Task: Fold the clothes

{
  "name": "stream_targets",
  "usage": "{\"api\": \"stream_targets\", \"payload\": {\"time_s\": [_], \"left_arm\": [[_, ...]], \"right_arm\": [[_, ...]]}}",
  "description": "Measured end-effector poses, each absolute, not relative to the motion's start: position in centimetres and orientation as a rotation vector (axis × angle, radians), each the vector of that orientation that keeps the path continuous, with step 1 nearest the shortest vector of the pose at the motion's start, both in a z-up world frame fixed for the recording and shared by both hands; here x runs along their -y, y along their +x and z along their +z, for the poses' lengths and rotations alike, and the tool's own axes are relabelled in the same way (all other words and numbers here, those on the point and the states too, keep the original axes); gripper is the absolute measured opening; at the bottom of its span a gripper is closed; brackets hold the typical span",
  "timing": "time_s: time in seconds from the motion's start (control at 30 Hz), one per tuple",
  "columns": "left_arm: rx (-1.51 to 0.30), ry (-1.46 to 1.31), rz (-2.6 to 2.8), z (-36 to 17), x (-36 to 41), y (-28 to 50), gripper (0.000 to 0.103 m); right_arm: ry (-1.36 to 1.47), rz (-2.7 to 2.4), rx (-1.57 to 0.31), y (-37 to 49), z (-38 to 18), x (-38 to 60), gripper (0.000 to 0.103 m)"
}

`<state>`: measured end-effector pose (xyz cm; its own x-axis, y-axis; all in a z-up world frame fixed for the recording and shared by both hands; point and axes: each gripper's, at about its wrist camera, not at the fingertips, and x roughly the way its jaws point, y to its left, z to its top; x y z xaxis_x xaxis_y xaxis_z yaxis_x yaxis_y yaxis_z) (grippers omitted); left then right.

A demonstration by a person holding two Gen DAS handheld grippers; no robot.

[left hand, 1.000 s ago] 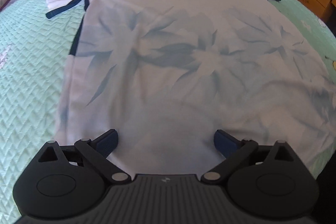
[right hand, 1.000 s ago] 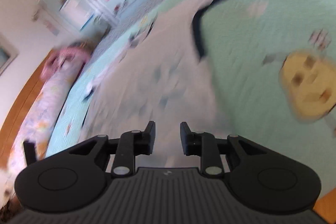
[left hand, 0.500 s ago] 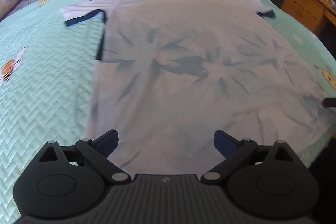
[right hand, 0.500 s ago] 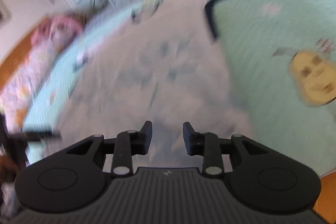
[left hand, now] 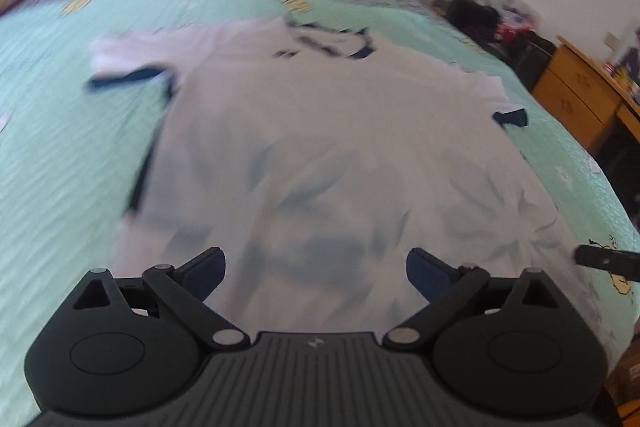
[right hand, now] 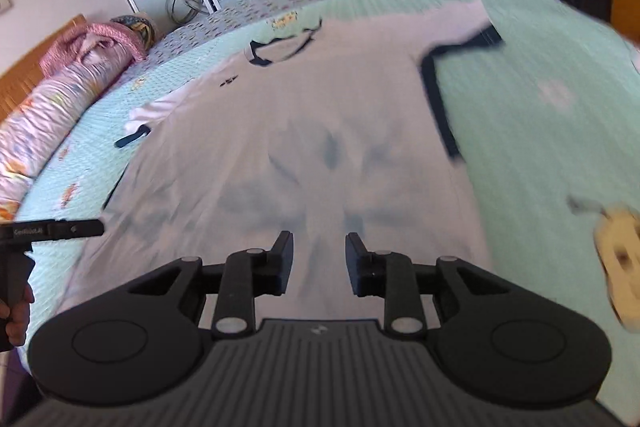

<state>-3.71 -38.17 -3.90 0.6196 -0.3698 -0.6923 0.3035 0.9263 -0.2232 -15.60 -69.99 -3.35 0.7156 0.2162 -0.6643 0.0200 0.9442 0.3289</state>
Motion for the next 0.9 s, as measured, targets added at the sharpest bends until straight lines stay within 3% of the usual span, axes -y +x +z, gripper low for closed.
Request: {"api": "stream_targets", "payload": {"time_s": [0.13, 0.17, 0.2, 0.23, 0.27, 0.37, 0.4, 0.43, 0.5, 0.6, 0.73, 0.8, 0.83, 0.9], "left_arm": [[-0.865, -0.082, -0.356, -5.3, 35.8, -1.1, 0.096], [-0.883, -0.081, -0.343, -5.7, 34.9, -0.6, 0.091], [-0.901, -0.080, -0.330, -6.1, 34.0, 0.0, 0.063], [-0.919, -0.079, -0.317, -6.5, 33.0, 0.5, 0.022], [-0.938, -0.078, -0.304, -6.9, 32.1, 1.0, 0.012], [-0.922, -0.040, -0.107, -6.0, 27.3, 0.3, 0.008], [-0.918, -0.078, -0.105, -5.6, 26.4, 0.1, 0.019], [-0.910, -0.074, -0.067, -5.2, 26.6, 0.0, 0.041], [-0.879, -0.067, -0.069, -4.6, 28.4, -0.1, 0.056], [-0.890, -0.107, -0.237, -5.4, 32.9, 0.8, 0.059], [-0.931, -0.088, -0.326, -7.1, 36.6, 1.4, 0.058], [-0.915, -0.050, -0.275, -7.4, 35.7, 0.7, 0.058], [-0.907, -0.031, -0.250, -7.6, 35.3, 0.3, 0.058], [-0.892, -0.006, -0.169, -7.4, 33.6, -0.4, 0.059]], "right_arm": [[0.336, 0.156, -0.787, -12.0, -5.3, 68.0, 0.033], [0.329, 0.144, -0.808, -11.5, -6.0, 67.8, 0.033], [0.330, 0.126, -0.823, -11.4, -6.4, 67.9, 0.033], [0.328, 0.107, -0.834, -11.7, -6.8, 68.2, 0.033], [0.316, 0.087, -0.840, -12.2, -7.1, 68.7, 0.032], [0.260, 0.049, -0.836, -14.5, -7.4, 70.0, 0.032], [0.254, 0.049, -0.839, -15.0, -7.4, 70.2, 0.032], [0.253, 0.049, -0.846, -15.1, -7.2, 70.1, 0.032], [0.260, 0.066, -0.837, -14.7, -6.5, 69.6, 0.033], [0.270, 0.124, -0.776, -12.3, -5.5, 67.9, 0.033], [0.302, 0.163, -0.777, -10.2, -6.4, 68.1, 0.044], [0.341, 0.127, -0.822, -10.3, -7.5, 69.8, 0.039], [0.360, 0.108, -0.841, -10.4, -8.0, 70.6, 0.030], [0.382, 0.060, -0.836, -11.4, -7.5, 71.8, 0.029]]}}
